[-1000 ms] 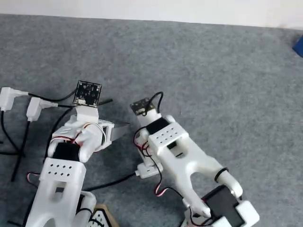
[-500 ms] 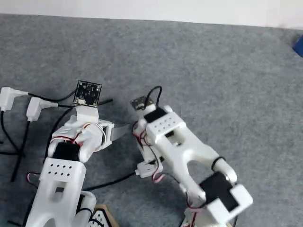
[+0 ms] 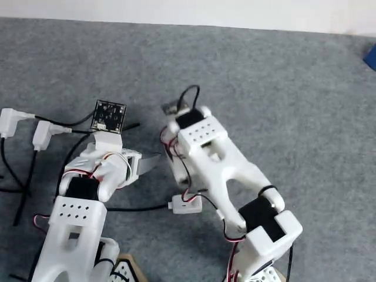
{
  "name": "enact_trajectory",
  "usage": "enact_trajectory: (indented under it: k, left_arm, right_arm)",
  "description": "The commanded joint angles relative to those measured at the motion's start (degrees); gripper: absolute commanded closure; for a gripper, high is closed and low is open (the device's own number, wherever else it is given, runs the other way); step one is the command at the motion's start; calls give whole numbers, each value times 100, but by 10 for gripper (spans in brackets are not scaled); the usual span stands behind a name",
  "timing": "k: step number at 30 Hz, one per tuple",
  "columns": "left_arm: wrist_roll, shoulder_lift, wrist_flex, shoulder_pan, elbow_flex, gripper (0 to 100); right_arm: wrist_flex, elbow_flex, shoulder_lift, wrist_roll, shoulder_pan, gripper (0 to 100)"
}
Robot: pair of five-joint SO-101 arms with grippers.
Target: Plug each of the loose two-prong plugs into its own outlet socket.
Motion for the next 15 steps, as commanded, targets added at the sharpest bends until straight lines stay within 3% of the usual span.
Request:
enact_trajectory:
  k: [1, 5, 8, 12, 15]
  left_arm:
    - [18, -48, -97, 101, -13, 604]
    - [-97, -4, -35, 391, -40, 604]
    - [-352, 444, 589, 514, -470, 604]
    - [-651, 1745, 1609, 796, -1640, 603]
    - [-1811, 2686, 2233, 1182, -2492, 603]
  right_arm:
    - [681, -1745, -40, 44, 110, 683]
    - [1367, -4400, -40, 26, 497, 683]
    - [1367, -5464, -171, -132, 1552, 683]
    - [1367, -4804, -567, 35, 3310, 683]
    - [1358, -3530, -1147, 712, 4180, 683]
